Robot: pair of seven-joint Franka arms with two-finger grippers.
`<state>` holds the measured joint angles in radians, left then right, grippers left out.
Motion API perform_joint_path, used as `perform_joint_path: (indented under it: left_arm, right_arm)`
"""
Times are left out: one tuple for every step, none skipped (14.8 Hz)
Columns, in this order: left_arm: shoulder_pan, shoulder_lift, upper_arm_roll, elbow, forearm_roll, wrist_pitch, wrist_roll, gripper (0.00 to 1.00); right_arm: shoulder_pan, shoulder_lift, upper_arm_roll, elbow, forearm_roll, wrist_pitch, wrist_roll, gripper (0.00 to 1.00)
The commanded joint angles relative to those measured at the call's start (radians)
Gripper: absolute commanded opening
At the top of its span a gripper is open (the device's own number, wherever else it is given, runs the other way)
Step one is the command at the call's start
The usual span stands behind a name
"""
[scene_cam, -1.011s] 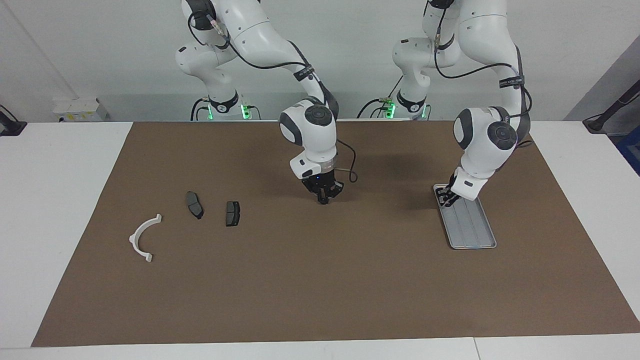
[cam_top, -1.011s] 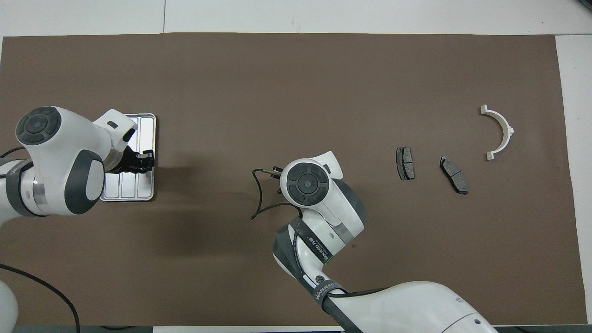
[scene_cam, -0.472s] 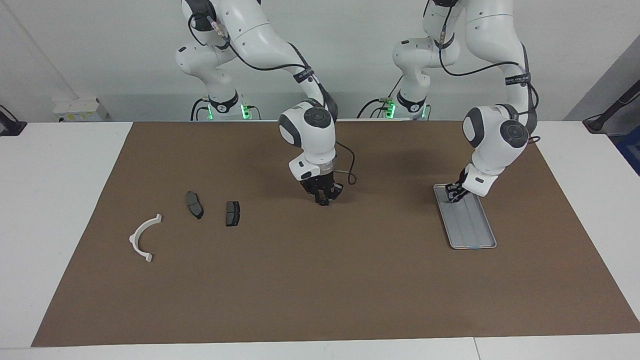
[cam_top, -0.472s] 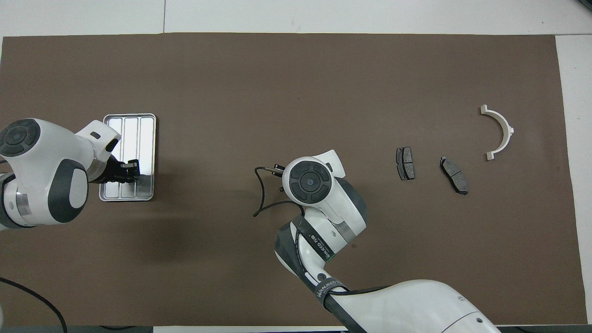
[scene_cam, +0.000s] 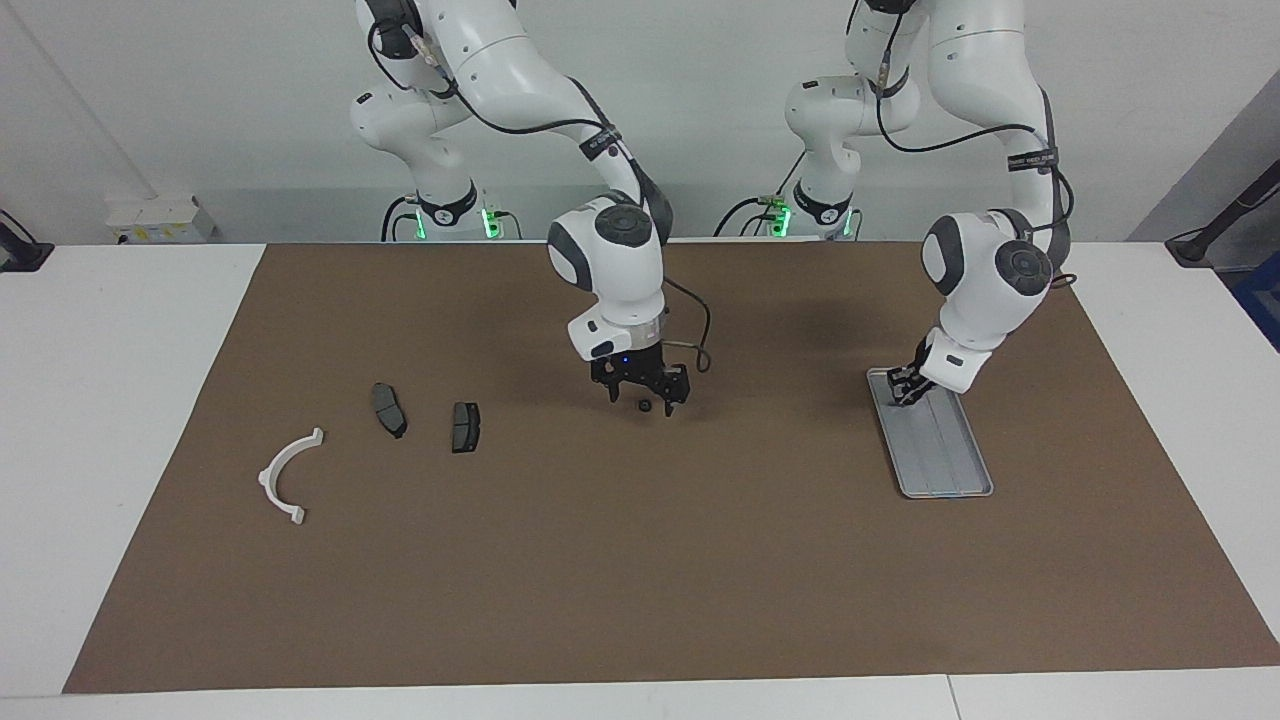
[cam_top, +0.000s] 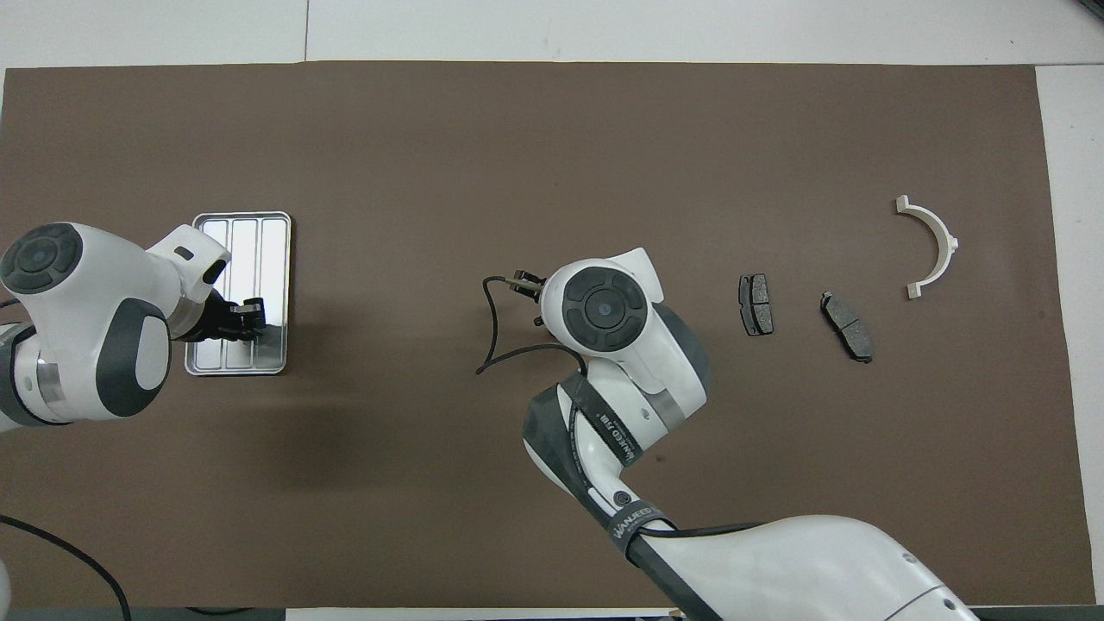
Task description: Pick bearing gear from pile to tray
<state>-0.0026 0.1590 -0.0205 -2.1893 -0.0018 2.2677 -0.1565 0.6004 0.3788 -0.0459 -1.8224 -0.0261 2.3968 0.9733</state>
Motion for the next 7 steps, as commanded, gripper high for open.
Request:
perform_joint_path:
  left_arm:
    - [0.003, -0.038, -0.003, -0.073, -0.004, 0.068, 0.011, 0.16]
    - [0.001, -0.038, -0.003, -0.084, -0.004, 0.082, 0.011, 0.16]
    - [0.001, -0.038, -0.003, -0.086, -0.004, 0.087, 0.011, 0.17]
    - [0.001, -0.038, -0.003, -0.086, -0.004, 0.085, 0.011, 0.23]
    - [0.001, -0.038, -0.003, -0.086, -0.004, 0.085, 0.011, 0.39]
    - [0.001, -0.036, -0.003, -0.084, -0.004, 0.085, 0.012, 0.57]
    - [0.000, -0.036, -0.003, -0.080, -0.004, 0.084, 0.012, 0.70]
  right_arm:
    - [-0.141, -0.061, 0.012, 0.024, 0.005, -0.057, -0.239, 0.99]
    - [-0.189, -0.069, 0.014, 0.043, 0.008, -0.074, -0.348, 0.99]
    - [-0.236, -0.074, 0.014, 0.064, 0.008, -0.093, -0.452, 0.99]
    - [-0.279, -0.075, 0.015, 0.087, 0.008, -0.109, -0.552, 0.99]
    - [-0.325, -0.075, 0.015, 0.106, 0.008, -0.123, -0.650, 0.99]
    - [-0.365, -0.078, 0.011, 0.118, 0.002, -0.126, -0.773, 0.99]
    - [-0.422, -0.086, 0.009, 0.133, 0.003, -0.130, -0.953, 0.99]
